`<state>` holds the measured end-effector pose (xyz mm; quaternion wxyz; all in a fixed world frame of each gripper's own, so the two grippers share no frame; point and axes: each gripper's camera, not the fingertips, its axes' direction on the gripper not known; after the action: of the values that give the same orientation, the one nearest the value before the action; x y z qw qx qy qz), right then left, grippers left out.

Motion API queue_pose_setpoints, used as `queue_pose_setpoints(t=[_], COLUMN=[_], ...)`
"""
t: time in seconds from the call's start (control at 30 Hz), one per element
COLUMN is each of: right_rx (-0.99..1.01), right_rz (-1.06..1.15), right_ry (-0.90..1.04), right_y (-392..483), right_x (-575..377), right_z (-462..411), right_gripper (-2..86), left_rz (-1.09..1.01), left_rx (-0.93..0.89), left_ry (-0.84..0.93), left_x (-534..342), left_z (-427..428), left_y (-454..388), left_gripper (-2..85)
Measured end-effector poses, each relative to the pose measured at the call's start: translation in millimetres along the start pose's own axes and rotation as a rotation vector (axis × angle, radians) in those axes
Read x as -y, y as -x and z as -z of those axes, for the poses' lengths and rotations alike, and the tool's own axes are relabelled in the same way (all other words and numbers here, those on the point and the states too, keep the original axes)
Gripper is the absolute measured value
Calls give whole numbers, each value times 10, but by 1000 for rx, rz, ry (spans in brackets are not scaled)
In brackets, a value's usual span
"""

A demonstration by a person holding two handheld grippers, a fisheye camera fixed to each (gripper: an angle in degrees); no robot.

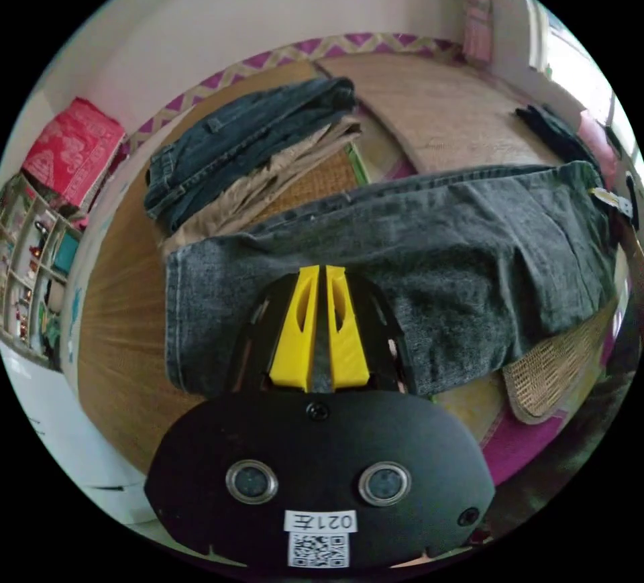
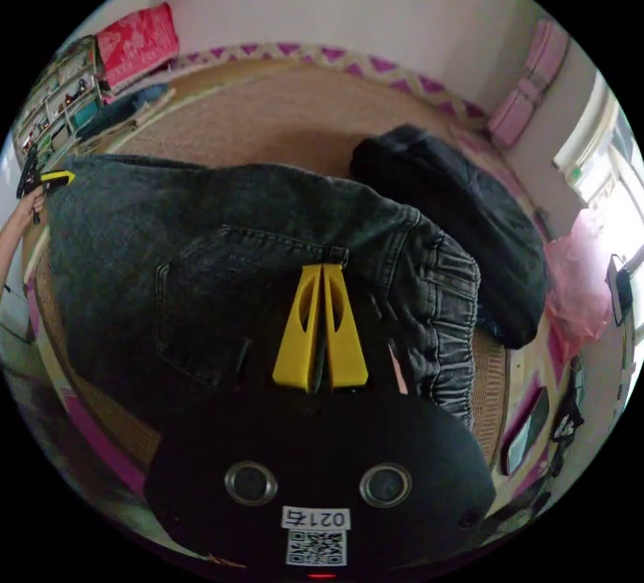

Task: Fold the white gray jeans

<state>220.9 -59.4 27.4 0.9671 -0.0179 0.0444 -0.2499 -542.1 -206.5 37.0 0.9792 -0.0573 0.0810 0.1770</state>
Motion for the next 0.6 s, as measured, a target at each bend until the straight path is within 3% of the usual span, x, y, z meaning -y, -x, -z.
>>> queue_pose_setpoints(t=[0.27,0.4,0.6], right_rx=[-113,-85,-109], right_rz=[66,48,55], right_ry=[11,7,7], right_y=[556,629,753], right_x=[228,305,365], right_z=[-13,7,24], right_gripper=[-6,-6,-6], left_rz=[259,546,871], left_rx=[-3,-155,-416], left_ry=[-73,-209,-186], left_x=[-143,-627,-1252], left_z=[119,487,436], left_y=[301,656,853], left_gripper=[-8,2,103])
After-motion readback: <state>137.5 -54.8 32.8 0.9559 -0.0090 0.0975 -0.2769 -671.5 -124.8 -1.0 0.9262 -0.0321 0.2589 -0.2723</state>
